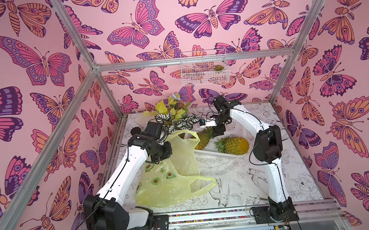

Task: Place the pineapple into a plastic bag & tie a knot
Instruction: Pick up the pineapple from the basket.

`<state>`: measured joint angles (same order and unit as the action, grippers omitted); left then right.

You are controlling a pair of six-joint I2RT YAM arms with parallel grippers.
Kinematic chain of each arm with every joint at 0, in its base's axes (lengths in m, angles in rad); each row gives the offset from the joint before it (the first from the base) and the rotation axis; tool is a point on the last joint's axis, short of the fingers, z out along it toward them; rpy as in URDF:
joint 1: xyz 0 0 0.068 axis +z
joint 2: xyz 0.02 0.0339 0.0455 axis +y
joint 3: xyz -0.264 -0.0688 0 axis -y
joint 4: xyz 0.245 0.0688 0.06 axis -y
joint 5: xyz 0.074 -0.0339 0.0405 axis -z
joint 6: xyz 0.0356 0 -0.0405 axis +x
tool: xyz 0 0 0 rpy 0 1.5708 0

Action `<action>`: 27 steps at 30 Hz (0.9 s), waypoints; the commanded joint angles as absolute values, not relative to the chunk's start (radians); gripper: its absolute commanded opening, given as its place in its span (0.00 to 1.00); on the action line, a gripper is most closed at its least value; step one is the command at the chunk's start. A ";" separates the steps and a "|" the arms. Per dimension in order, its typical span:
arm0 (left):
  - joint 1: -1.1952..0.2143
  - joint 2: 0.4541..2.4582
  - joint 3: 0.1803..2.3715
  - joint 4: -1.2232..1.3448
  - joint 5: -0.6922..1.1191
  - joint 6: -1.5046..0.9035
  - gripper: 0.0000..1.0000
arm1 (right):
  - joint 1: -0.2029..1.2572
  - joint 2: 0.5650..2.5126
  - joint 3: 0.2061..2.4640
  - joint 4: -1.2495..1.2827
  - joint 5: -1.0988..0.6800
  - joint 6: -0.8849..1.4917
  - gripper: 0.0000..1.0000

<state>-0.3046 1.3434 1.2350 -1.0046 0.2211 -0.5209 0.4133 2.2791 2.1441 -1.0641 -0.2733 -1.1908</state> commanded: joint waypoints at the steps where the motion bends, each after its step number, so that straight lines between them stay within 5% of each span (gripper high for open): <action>1: -0.294 1.356 1.263 -1.043 0.238 -0.525 0.00 | 0.435 2.332 2.190 -1.116 -0.279 -1.233 0.82; 17: -0.285 1.397 1.300 -1.078 0.259 -0.523 0.00 | 0.449 2.532 2.269 -1.119 -0.182 -1.247 0.72; 25: -0.282 1.380 1.309 -1.086 0.249 -0.517 0.00 | 0.448 2.486 2.262 -1.134 -0.211 -1.252 0.38; 27: -0.278 1.374 1.309 -1.088 0.241 -0.513 0.00 | 0.448 2.470 2.244 -1.140 -0.216 -1.259 0.21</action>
<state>-0.2867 1.3911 1.2922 -1.0519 0.2462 -0.5209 0.4393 2.4756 2.2688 -1.0740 -0.2016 -1.2835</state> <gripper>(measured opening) 0.040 0.267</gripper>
